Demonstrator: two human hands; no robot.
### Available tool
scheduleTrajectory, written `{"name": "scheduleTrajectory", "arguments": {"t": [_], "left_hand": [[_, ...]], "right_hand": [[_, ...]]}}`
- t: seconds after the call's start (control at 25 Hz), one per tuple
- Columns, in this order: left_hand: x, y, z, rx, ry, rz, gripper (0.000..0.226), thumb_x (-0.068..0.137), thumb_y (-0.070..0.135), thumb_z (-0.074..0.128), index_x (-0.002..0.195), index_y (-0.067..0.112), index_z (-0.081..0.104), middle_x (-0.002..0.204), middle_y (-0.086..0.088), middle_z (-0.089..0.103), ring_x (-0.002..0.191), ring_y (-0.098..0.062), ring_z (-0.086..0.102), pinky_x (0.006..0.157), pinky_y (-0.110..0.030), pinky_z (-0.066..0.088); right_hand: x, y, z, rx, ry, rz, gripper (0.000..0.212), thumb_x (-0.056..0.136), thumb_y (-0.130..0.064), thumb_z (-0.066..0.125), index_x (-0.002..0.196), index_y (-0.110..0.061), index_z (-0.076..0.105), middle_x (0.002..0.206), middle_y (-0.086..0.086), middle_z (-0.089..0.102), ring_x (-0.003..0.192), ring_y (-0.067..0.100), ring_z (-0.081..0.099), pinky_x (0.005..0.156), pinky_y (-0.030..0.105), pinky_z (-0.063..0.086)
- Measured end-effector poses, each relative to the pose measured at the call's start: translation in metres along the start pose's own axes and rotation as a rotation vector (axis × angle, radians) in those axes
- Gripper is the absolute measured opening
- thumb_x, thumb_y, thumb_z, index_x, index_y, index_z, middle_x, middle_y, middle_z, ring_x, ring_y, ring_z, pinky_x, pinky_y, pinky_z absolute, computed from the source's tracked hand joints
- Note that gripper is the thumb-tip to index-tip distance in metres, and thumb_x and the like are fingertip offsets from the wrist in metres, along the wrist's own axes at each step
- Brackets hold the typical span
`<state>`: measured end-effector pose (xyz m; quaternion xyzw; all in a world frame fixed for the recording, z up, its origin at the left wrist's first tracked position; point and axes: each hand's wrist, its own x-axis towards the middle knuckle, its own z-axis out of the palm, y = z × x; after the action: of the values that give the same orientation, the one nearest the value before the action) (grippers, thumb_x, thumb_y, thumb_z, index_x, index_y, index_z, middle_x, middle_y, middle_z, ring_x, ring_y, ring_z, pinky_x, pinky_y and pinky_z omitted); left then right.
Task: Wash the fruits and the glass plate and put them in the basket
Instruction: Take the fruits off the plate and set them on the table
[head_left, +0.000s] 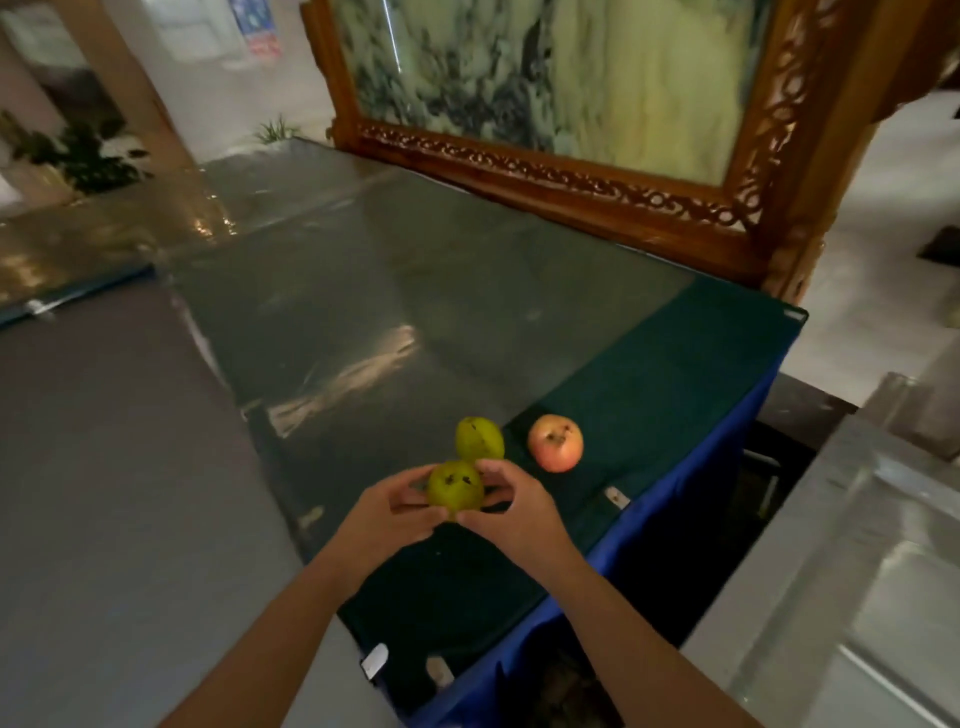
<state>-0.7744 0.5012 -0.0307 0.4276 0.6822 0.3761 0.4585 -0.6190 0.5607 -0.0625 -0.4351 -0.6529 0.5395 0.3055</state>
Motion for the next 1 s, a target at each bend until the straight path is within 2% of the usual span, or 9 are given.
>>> {"name": "scheduleTrajectory", "arguments": {"t": [0.16,0.32,0.44,0.52,0.6,0.72,0.8,0.88,1.0], "left_hand": [[0.014,-0.031,-0.005,-0.058,-0.077,-0.127,0.044,0.081,0.01,0.066,0.121,0.025,0.055,0.107,-0.008,0.067,0.102,-0.019,0.062,0.083,-0.031,0.054],[0.02,-0.044,0.0,-0.156,-0.033,-0.187,0.041,0.081,0.015,0.067,0.119,0.026,0.056,0.108,-0.007,0.066,0.104,-0.019,0.062,0.079,-0.029,0.054],[0.023,-0.048,0.001,-0.202,0.02,-0.215,0.037,0.079,0.015,0.069,0.113,0.026,0.058,0.101,-0.003,0.067,0.098,-0.017,0.063,0.074,-0.028,0.053],[0.022,-0.05,0.003,-0.23,0.079,-0.24,0.038,0.079,0.013,0.068,0.115,0.021,0.057,0.099,-0.004,0.066,0.097,-0.02,0.063,0.076,-0.031,0.052],[0.015,-0.05,0.007,-0.268,0.113,-0.248,0.042,0.081,0.008,0.065,0.121,0.014,0.053,0.101,-0.006,0.064,0.099,-0.025,0.061,0.078,-0.034,0.051],[-0.009,-0.048,0.014,-0.222,0.145,-0.228,0.052,0.083,0.009,0.064,0.131,0.011,0.045,0.118,-0.011,0.059,0.105,-0.027,0.058,0.078,-0.033,0.05],[-0.031,-0.04,0.02,-0.124,0.243,-0.218,0.056,0.08,0.011,0.067,0.132,0.013,0.043,0.122,-0.012,0.056,0.103,-0.028,0.059,0.083,-0.038,0.049],[-0.055,-0.019,0.037,0.02,0.325,-0.105,0.054,0.077,0.01,0.07,0.126,0.016,0.048,0.116,-0.01,0.058,0.093,-0.025,0.061,0.085,-0.039,0.05],[-0.081,0.018,0.09,0.072,0.199,0.093,0.051,0.073,-0.002,0.071,0.118,0.016,0.052,0.105,-0.01,0.061,0.086,-0.024,0.063,0.075,-0.023,0.053]], "right_hand": [[0.004,0.023,0.014,-0.146,-0.049,0.044,0.055,0.067,-0.014,0.078,0.117,-0.015,0.056,0.114,0.008,0.06,0.088,0.015,0.061,0.077,0.021,0.05],[0.004,0.029,0.015,-0.195,-0.055,0.054,0.055,0.069,-0.013,0.077,0.12,-0.013,0.054,0.113,0.01,0.06,0.083,0.012,0.059,0.073,0.016,0.047],[0.006,0.027,0.015,-0.209,-0.064,0.061,0.057,0.07,-0.014,0.076,0.122,-0.014,0.052,0.115,0.011,0.06,0.084,0.015,0.06,0.077,0.022,0.049],[0.006,0.025,0.014,-0.238,-0.074,0.064,0.058,0.071,-0.015,0.076,0.123,-0.013,0.051,0.116,0.012,0.06,0.091,0.021,0.062,0.083,0.029,0.051],[0.003,0.023,0.011,-0.253,-0.072,0.068,0.058,0.072,-0.016,0.075,0.124,-0.013,0.051,0.116,0.013,0.059,0.089,0.022,0.061,0.086,0.034,0.051],[-0.012,0.02,-0.001,-0.223,-0.075,0.101,0.057,0.073,-0.018,0.074,0.125,-0.015,0.05,0.115,0.01,0.057,0.084,0.018,0.058,0.087,0.034,0.051],[-0.03,0.014,-0.015,-0.154,-0.071,0.126,0.052,0.075,-0.016,0.074,0.122,-0.015,0.052,0.11,0.006,0.056,0.083,0.017,0.058,0.084,0.03,0.051],[-0.058,0.01,-0.042,-0.064,0.004,0.097,0.041,0.075,-0.01,0.073,0.114,-0.013,0.059,0.103,0.002,0.058,0.077,0.01,0.06,0.078,0.021,0.051],[-0.111,0.014,-0.092,-0.021,0.22,0.047,0.025,0.072,0.0,0.072,0.093,-0.013,0.066,0.09,0.0,0.063,0.064,-0.006,0.06,0.066,0.006,0.046]]}}
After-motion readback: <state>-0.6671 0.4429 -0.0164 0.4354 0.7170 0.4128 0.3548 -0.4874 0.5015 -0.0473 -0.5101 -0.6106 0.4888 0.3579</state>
